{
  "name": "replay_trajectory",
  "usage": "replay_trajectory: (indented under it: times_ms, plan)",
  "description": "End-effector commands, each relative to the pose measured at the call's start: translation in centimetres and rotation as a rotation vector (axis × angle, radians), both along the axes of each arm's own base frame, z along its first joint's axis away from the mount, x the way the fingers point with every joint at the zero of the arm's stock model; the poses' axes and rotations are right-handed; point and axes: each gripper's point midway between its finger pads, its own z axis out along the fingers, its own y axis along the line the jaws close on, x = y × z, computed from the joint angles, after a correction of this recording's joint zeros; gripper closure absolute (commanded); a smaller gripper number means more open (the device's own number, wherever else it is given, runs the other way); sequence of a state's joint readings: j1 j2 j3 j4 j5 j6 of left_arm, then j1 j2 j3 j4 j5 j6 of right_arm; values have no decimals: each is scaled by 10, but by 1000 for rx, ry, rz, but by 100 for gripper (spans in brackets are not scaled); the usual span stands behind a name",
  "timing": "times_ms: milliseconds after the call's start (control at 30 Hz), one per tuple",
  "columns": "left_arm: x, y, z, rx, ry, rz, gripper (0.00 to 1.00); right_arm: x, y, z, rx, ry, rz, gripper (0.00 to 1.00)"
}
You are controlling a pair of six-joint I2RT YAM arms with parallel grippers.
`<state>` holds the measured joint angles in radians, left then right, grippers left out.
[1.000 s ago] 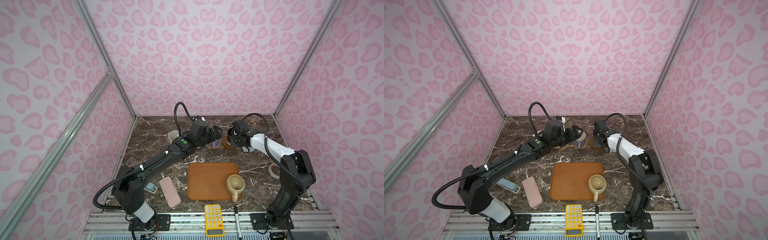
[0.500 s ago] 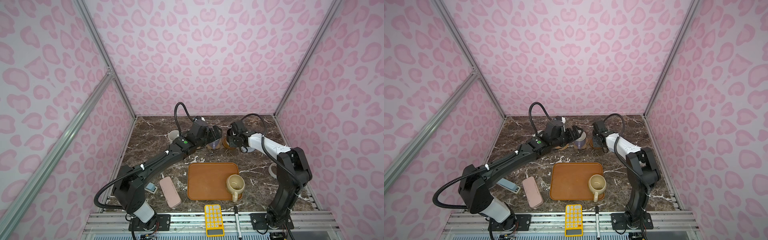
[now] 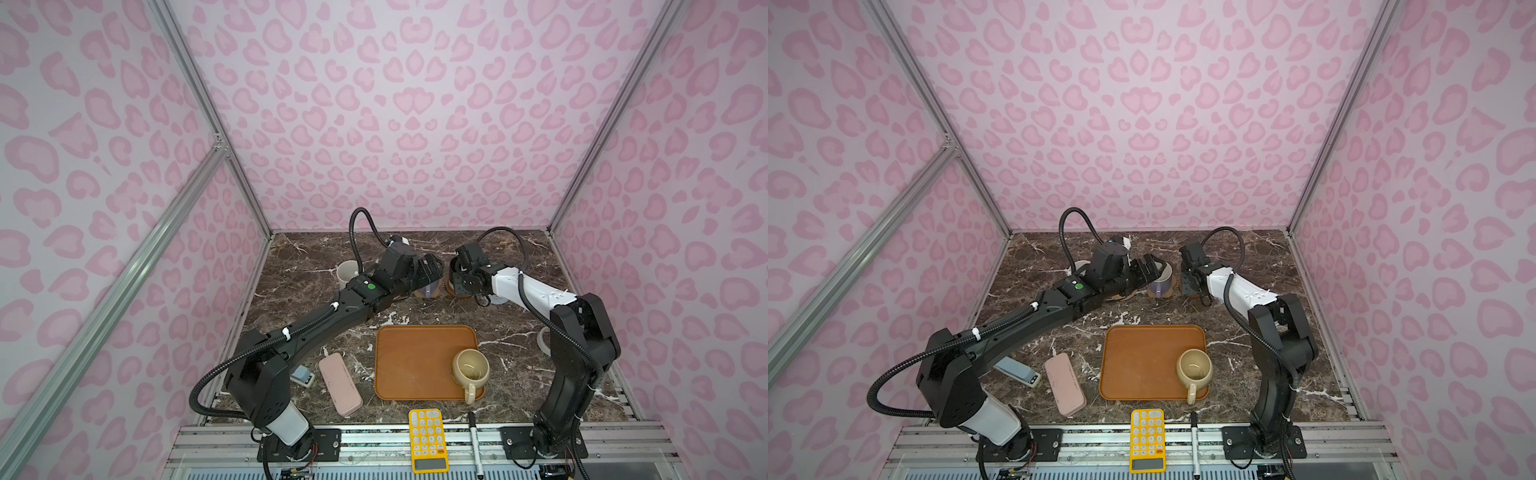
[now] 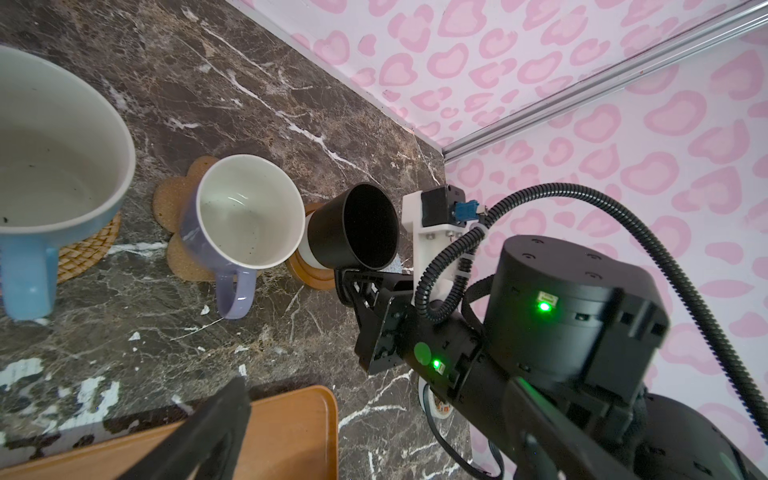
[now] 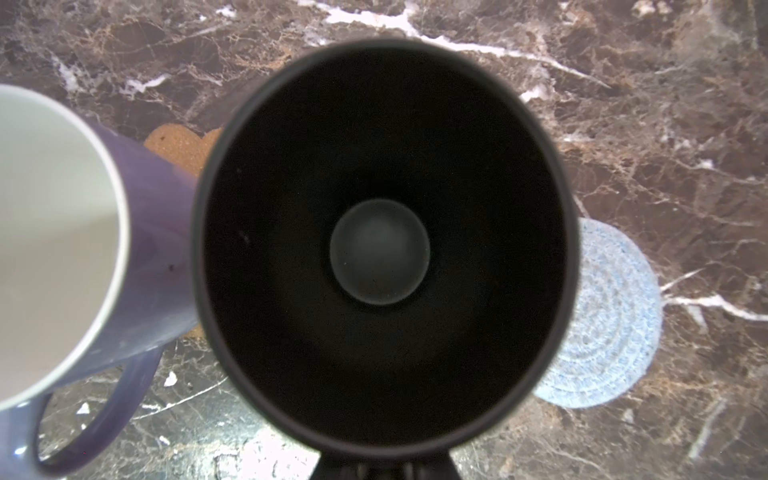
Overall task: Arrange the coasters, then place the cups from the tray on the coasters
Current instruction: 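Lower the black mug onto the round wooden coaster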
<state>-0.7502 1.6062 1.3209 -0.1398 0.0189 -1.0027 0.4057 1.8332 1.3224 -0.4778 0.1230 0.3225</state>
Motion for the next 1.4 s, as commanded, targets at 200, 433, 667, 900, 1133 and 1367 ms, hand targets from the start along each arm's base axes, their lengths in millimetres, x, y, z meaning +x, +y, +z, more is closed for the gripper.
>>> replay_trajectory:
  times_ms: [200, 433, 667, 900, 1133, 1367]
  plan:
    - [1, 1, 5, -17, -13, 12, 3, -3, -13, -7, -35, 18, -78, 100]
    - [0, 2, 5, -12, -14, 13, 3, -5, -12, -8, -38, 23, -71, 100]
    - [0, 4, 5, -13, -15, 16, 3, -7, -10, -11, -28, 41, -74, 93]
    - [-1, 6, 4, -11, -13, 23, 3, -8, -9, -10, -21, 43, -76, 86]
    - [-1, 6, 2, -13, -9, 24, 3, -9, -8, -10, -21, 42, -66, 82]
    - [-6, 11, 6, -15, -23, 23, 3, -13, -10, -4, -45, 40, -67, 57]
